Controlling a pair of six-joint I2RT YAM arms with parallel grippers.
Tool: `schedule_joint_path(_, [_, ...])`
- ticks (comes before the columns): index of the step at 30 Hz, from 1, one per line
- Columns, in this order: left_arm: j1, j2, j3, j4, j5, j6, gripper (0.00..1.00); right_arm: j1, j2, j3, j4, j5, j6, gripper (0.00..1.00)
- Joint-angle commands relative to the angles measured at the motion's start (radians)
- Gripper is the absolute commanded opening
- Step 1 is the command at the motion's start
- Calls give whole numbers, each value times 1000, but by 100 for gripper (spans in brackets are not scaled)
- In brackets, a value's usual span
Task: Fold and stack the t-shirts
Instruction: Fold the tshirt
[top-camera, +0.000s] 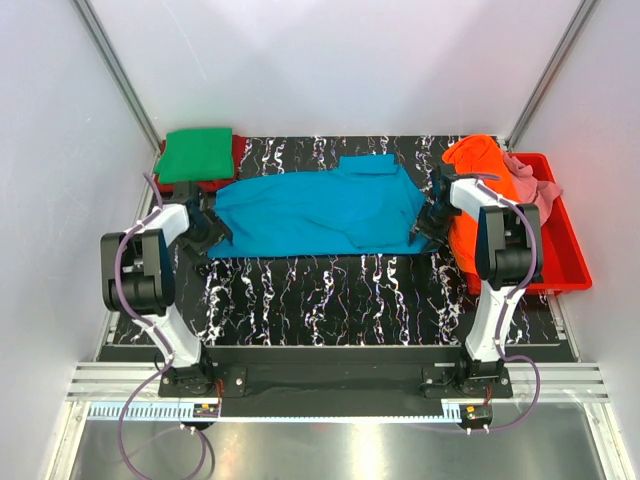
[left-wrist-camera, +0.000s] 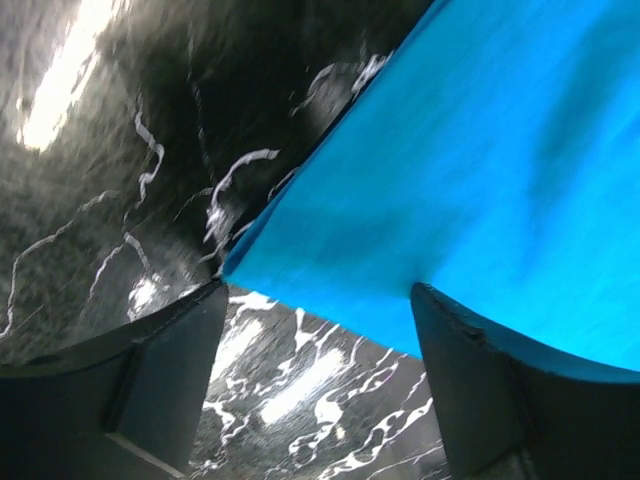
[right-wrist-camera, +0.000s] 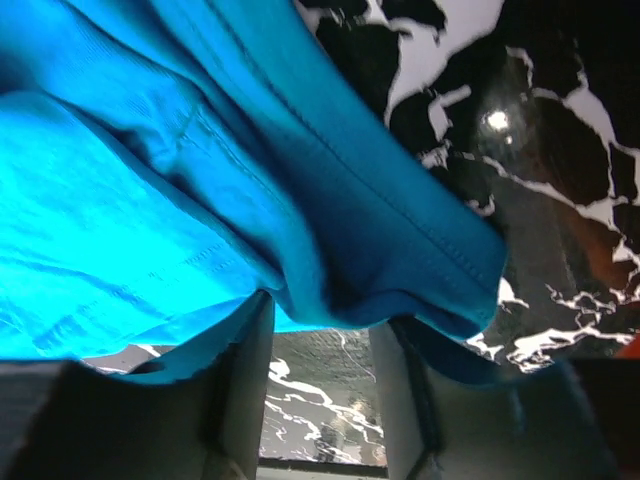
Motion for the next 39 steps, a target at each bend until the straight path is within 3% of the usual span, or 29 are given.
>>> schedule_joint_path(1, [3,64,33,69,-26,-9,77,-38,87,12,31,112,54,46])
schedule_joint_path(4, [2,95,39,80,-25,-9,63,-35,85,6,33,127,52,36])
schedule_joint_path(5, [3,99,38,88,-21,-9,45,-37,84,-1,33,126,49,32])
schedule_joint_path(7, [3,105,41,96,-6,-12,27,-37,75,-6,31,120,46,20])
schedule_joint_path(9, [3,98,49,96,17,-14,6,-37,64,-5,23,98,46,15])
schedule_joint_path(11, [2,64,79,82,28,-17,0,-37,50,36,7,64,40,7])
schedule_joint_path(13, [2,27,148,56,34,-23,0,-37,42,95,-41,-11,28,0])
schedule_joint_path(19, [43,-121,346,-111,14,-35,0,-31,-112,376,-220,-26,17,0])
schedule_joint_path(22, [92,-270,272,-147,-3,-28,0,-31,-245,264,-227,-15,37,0])
schedule_joint_path(24, [115,-377,189,-150,3,-17,0,-30,-289,90,-201,-50,36,0])
schedule_joint_path(29, [135,-548,-155,-153,6,-22,0,-31,-358,-324,-99,-137,32,1])
schedule_joint_path(32, [157,-654,-330,-176,29,-46,6,-29,-398,-450,-73,-157,23,11])
schedule_joint_path(33, [167,-678,-361,-184,35,-52,16,-29,-410,-472,-73,-155,20,15])
schedule_joint_path(34, [172,-724,-397,-211,37,-54,19,-29,-438,-491,-73,-161,17,22])
schedule_joint_path(35, [172,-746,-405,-222,43,-65,21,-29,-453,-515,-78,-164,17,25])
schedule_joint_path(37, [172,-769,-361,-265,54,-57,34,-29,-497,-529,-96,-184,31,35])
schedule_joint_path(38, [172,-764,-346,-309,43,-51,43,-27,-514,-526,-110,-192,40,50])
schedule_joint_path(39, [172,-761,-341,-315,35,-46,53,-29,-533,-520,-128,-221,48,57])
